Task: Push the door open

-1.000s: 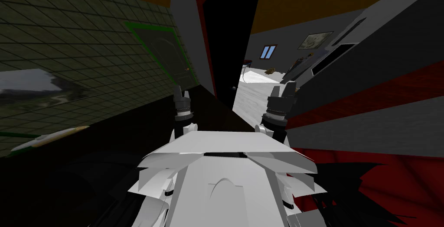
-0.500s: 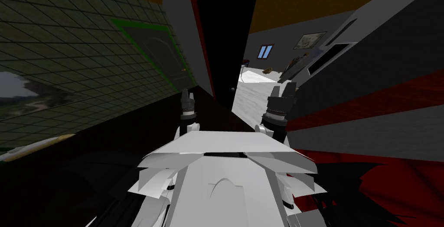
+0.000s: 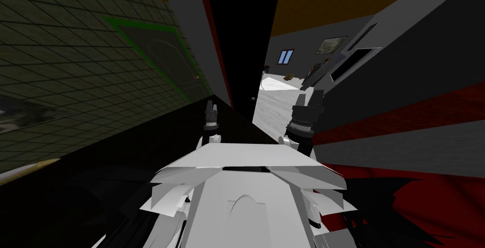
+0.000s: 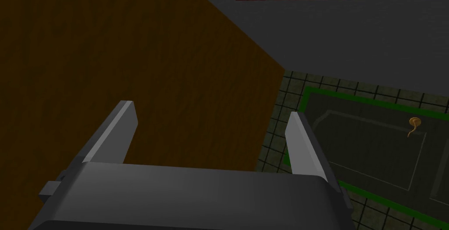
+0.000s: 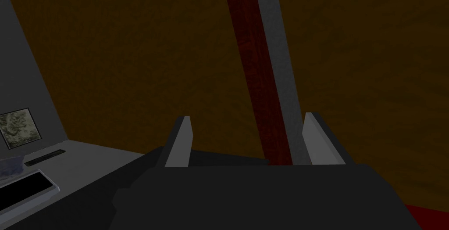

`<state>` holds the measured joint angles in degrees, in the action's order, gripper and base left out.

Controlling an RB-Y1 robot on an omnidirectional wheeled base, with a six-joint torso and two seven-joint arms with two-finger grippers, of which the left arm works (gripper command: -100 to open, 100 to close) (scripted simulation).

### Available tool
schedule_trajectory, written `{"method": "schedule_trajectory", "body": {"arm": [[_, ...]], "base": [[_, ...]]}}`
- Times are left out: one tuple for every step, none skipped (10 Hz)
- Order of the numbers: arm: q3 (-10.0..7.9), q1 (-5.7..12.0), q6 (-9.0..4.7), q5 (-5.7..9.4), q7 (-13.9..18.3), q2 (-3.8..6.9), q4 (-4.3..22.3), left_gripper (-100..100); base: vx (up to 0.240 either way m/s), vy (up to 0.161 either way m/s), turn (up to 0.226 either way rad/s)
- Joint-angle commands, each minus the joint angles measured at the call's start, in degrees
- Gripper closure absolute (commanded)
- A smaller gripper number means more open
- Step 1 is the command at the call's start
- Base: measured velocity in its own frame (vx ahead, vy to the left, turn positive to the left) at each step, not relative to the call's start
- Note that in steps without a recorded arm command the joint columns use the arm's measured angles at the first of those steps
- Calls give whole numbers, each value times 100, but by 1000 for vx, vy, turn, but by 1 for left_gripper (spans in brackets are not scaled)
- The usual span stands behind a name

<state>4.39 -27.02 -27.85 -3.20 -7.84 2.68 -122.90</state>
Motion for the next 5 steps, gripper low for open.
{"method": "schedule_trajectory", "body": {"arm": [[47, 122, -18, 6, 38, 26, 248, -100], [85, 170, -50, 9, 60, 42, 404, -100], [122, 219, -82, 12, 82, 57, 559, -100], [161, 270, -115, 15, 105, 72, 720, -100], [203, 324, -150, 19, 129, 85, 893, -100]], "base": [[79, 10, -78], [82, -1, -101], [97, 15, -91], [105, 24, -97], [107, 33, -80]]}}
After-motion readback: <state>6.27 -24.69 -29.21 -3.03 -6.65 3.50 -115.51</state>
